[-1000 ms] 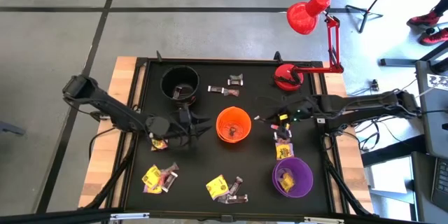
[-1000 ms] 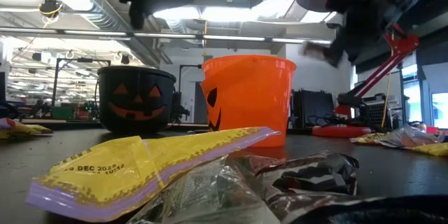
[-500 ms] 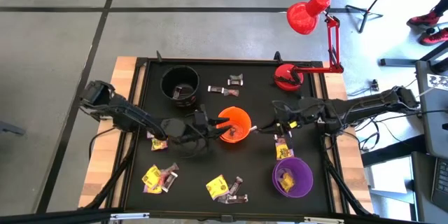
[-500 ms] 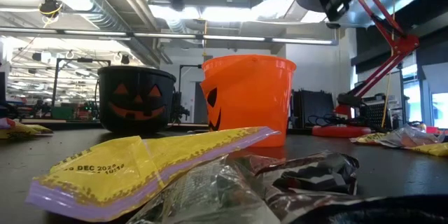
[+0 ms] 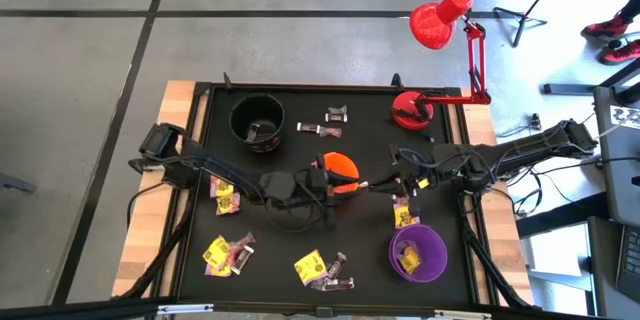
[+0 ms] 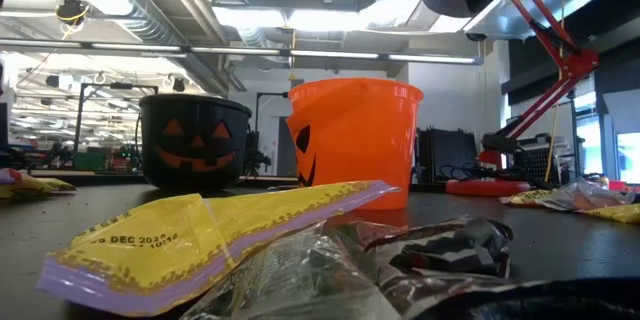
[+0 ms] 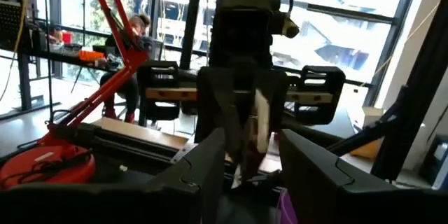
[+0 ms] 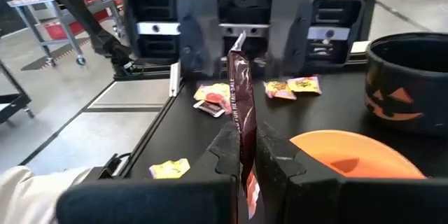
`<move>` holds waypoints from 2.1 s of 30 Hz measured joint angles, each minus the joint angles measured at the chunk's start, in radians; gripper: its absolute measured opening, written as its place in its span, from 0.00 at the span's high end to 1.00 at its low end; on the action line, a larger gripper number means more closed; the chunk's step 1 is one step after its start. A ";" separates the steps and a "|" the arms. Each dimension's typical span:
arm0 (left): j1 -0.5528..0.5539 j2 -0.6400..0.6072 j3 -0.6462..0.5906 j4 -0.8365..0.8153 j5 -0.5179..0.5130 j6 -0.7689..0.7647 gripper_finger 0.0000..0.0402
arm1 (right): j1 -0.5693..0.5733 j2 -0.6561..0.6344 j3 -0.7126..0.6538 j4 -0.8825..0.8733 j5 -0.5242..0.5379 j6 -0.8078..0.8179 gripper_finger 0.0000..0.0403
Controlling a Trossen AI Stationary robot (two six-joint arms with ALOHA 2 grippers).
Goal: Sort candy
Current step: Put the brown chocolate bar into the black bucket
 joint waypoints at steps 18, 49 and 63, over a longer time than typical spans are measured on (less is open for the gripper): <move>0.012 0.003 0.007 -0.049 0.001 -0.003 0.68 | 0.000 0.051 0.000 0.079 -0.008 -0.001 0.95; 0.012 0.002 0.008 -0.104 -0.042 0.055 0.93 | -0.001 0.116 0.000 0.091 -0.022 -0.055 0.70; -0.006 -0.186 0.008 -0.583 -0.571 0.088 0.94 | 0.000 -0.019 0.000 -0.068 0.080 -0.057 0.46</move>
